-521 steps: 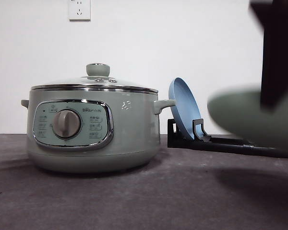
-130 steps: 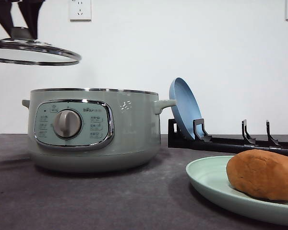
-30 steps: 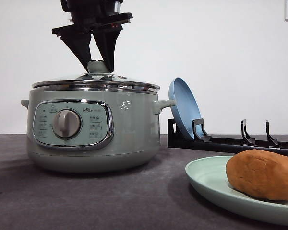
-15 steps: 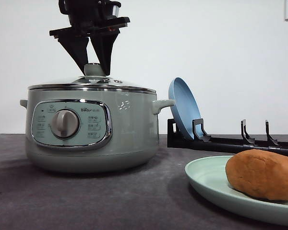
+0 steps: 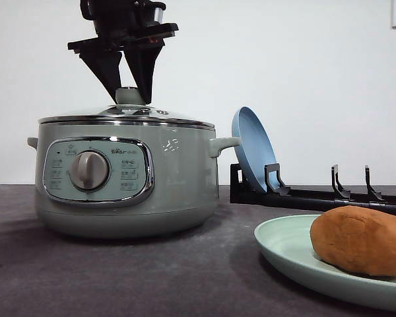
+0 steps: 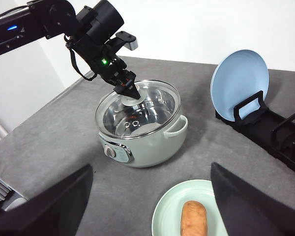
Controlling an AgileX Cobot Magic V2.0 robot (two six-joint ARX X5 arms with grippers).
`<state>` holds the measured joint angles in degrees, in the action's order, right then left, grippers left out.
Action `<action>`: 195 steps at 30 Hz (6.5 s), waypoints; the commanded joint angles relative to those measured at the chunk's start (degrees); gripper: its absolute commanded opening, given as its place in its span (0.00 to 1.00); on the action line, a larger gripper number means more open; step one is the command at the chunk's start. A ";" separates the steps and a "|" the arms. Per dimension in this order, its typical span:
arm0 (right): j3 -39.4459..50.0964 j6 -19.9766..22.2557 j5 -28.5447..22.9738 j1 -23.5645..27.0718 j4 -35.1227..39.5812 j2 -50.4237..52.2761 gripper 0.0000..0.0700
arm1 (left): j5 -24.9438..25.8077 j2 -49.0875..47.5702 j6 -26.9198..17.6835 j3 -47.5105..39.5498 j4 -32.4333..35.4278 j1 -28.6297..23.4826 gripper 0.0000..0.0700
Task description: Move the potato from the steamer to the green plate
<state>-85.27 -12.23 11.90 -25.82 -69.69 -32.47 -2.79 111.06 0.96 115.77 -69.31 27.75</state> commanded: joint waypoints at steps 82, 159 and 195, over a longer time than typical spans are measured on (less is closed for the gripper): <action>15.08 5.46 -2.95 -0.24 0.63 6.08 0.01 | 11.43 -80.89 0.61 -41.06 7.45 0.05 0.00; 15.08 5.46 -2.95 -0.24 0.66 6.08 0.01 | -0.72 -110.88 -1.72 -115.08 58.59 -25.49 0.00; 78.63 13.49 -7.83 25.77 58.11 28.76 0.01 | -0.72 -110.88 -1.74 -115.08 58.59 -25.49 0.00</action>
<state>-6.82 1.19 4.56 -0.20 -12.57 -4.01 -3.25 0.30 -0.38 1.87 -10.39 2.15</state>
